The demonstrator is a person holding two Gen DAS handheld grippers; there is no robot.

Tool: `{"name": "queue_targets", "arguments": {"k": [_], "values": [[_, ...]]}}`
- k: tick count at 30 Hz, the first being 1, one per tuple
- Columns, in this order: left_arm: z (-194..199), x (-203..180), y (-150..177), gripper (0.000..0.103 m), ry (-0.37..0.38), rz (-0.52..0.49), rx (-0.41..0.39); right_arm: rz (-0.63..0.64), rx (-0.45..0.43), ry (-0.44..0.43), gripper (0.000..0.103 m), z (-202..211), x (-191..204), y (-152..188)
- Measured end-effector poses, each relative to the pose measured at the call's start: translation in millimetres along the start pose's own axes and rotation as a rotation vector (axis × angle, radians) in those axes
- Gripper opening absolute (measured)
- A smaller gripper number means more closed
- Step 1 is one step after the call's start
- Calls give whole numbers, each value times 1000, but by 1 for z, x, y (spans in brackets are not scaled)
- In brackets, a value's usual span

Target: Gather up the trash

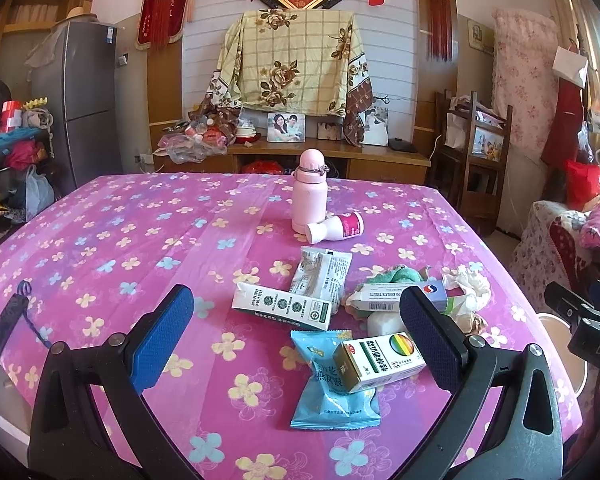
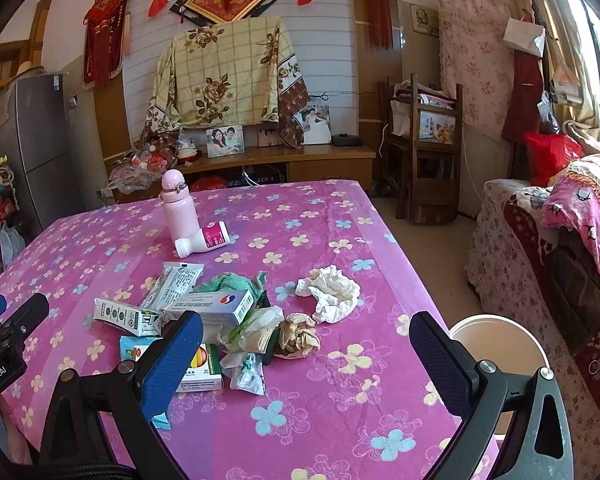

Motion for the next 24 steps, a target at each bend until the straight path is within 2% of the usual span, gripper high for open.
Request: {"name": "queue_targets", "arguments": {"k": [24], "values": [[2, -1, 4, 103, -1, -4, -13, -4, 27, 3, 102, -8, 2, 8]]}}
Point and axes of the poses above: each gripper's, at about its wrist camera, not at the fingertips, and z roughly against the way its jaws point, x to its left, y to its underside, the point moved 2 cm from there along -z, roughly the way its jaws point, and after that the axes turned 5 degrees about -z, right-handed, at the moved point
